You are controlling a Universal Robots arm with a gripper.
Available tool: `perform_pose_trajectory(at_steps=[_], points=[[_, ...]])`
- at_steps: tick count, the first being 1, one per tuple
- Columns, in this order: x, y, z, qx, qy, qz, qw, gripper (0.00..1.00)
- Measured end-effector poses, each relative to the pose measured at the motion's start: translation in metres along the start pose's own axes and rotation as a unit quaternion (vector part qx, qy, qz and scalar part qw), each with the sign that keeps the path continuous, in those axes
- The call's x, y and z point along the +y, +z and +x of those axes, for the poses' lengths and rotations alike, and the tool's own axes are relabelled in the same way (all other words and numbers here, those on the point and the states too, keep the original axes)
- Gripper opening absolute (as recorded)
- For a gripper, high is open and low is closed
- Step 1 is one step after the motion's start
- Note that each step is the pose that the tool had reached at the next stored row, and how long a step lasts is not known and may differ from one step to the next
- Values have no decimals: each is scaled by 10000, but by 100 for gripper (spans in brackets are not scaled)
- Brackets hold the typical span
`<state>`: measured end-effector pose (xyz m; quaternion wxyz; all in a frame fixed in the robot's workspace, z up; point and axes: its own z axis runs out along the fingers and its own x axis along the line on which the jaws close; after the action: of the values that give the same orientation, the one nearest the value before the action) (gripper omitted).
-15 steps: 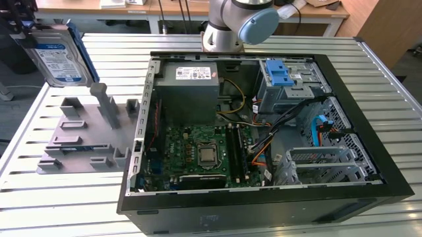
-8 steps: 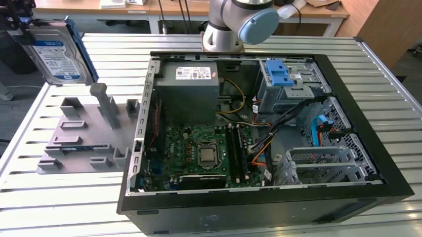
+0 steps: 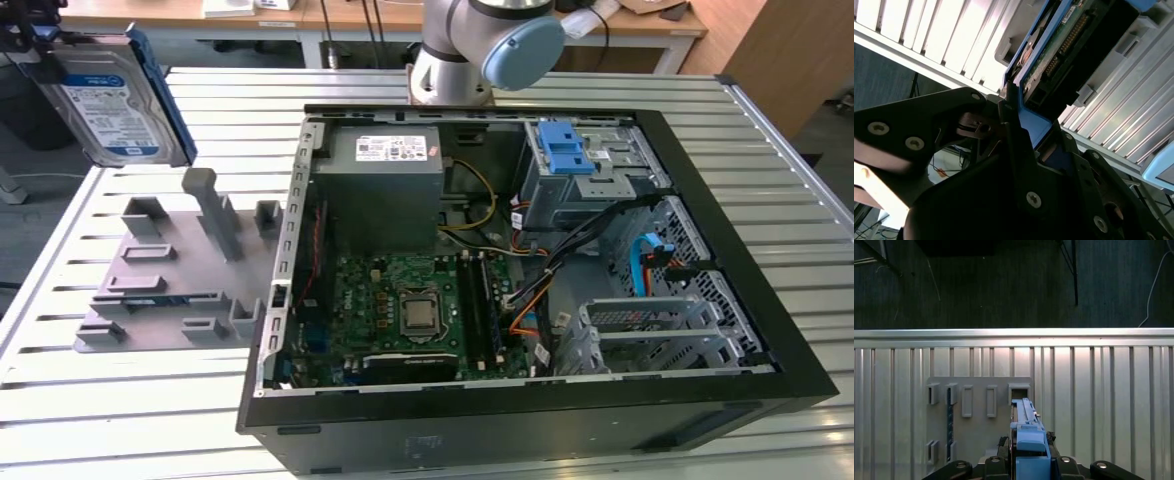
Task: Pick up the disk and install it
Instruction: 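Pick up the disk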
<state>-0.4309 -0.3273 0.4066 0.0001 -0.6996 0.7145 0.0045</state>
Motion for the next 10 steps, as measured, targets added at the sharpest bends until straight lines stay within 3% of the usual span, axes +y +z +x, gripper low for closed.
perform_pose_trajectory(at_steps=[10], points=[[1, -96, -1, 0, 0, -1, 10000, 36]])
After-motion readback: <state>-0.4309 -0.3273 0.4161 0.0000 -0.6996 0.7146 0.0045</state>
